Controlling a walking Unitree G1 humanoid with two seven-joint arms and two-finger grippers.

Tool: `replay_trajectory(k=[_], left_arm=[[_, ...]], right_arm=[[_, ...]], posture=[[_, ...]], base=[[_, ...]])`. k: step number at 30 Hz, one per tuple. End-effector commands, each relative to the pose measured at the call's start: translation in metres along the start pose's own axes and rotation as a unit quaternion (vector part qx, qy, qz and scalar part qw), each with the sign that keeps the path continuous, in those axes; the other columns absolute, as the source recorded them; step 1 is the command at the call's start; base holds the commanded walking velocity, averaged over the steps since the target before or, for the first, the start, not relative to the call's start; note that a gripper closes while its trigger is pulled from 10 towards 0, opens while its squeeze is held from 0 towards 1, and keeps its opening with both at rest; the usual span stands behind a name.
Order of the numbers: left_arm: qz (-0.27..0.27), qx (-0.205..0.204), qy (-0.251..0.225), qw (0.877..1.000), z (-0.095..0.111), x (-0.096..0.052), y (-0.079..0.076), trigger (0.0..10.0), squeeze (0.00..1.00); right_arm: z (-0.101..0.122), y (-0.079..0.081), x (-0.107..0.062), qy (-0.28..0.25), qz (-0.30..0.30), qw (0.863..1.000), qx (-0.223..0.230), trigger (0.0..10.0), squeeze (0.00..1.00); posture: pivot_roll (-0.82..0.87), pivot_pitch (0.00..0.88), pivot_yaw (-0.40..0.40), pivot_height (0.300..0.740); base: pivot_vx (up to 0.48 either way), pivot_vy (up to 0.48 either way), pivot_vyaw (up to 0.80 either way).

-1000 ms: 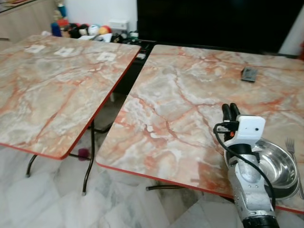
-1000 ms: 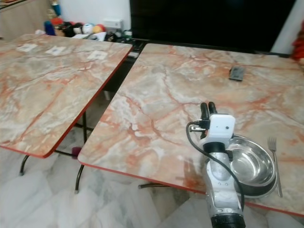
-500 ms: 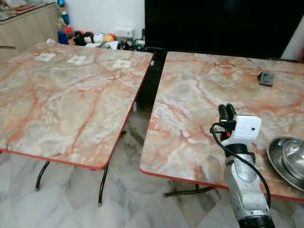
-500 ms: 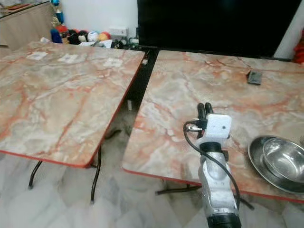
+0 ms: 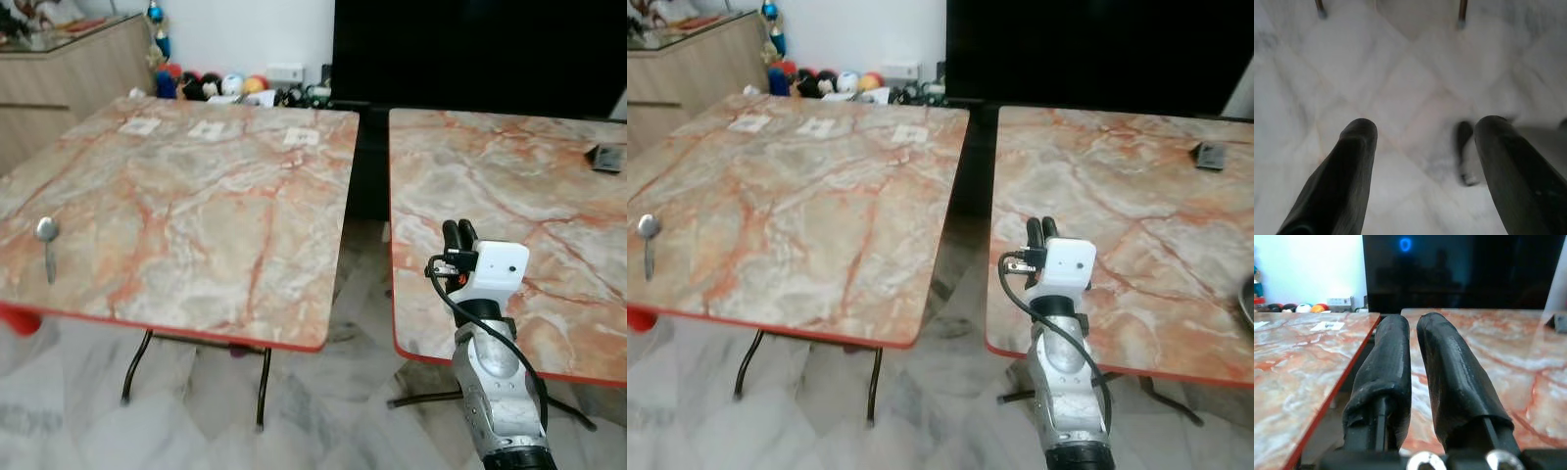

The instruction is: Setting the table

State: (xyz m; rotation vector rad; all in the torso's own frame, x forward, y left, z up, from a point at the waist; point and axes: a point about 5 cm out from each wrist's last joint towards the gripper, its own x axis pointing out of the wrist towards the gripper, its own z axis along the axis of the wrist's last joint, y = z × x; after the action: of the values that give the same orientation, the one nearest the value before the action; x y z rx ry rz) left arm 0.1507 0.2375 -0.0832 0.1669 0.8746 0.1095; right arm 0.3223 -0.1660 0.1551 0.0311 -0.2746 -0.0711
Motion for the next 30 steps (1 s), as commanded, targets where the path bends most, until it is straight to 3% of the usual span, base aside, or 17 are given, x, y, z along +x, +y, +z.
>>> replay_trajectory(k=[1,10,19,30], left_arm=[[0.002,0.004,0.016,1.0,-0.01,-0.003,0.004,10.0,0.0],[0.004,0.003,0.014,1.0,-0.008,-0.003,0.006,10.0,0.0],[0.005,-0.003,0.01,1.0,-0.007,-0.002,0.004,10.0,0.0],[0.007,-0.005,0.012,1.0,-0.009,-0.003,0.004,10.0,0.0]], right_arm=[[0.001,0.009,0.0,-0.001,0.01,1.0,0.006,10.0,0.0],[-0.003,0.007,0.0,0.005,0.009,1.0,0.004,10.0,0.0],[-0.023,-0.01,-0.009,0.037,-0.006,0.999,-0.026,10.0,0.0],[-0.027,0.007,-0.008,0.038,0.018,0.999,-0.018,10.0,0.0]], posture=[[0.03,0.044,-0.03,0.74],[0.03,0.068,-0.031,0.74],[0.03,0.082,-0.035,0.74],[0.03,0.09,-0.034,0.74]], base=[[0.0,0.48,0.0],[0.0,0.48,0.0],[0.0,0.48,0.0],[0.0,0.48,0.0]])
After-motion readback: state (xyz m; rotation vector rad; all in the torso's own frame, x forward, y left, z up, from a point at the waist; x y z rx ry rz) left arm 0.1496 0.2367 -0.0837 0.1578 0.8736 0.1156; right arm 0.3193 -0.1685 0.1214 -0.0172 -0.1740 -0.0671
